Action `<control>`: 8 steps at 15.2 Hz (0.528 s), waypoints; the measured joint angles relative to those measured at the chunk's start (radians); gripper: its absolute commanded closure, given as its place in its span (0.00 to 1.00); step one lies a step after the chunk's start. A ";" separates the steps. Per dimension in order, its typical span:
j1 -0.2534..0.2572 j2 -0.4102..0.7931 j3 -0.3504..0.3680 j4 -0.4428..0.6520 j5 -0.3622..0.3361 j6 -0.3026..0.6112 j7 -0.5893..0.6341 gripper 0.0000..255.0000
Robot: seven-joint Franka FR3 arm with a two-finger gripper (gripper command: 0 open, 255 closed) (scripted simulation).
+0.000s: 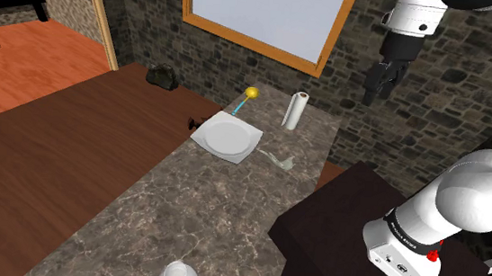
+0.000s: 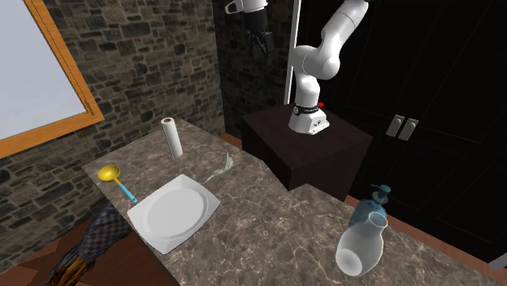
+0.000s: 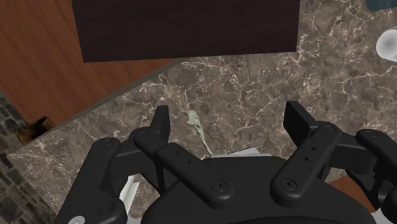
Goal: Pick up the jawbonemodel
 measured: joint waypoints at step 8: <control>0.005 0.115 0.006 -0.110 -0.014 0.230 -0.038 0.00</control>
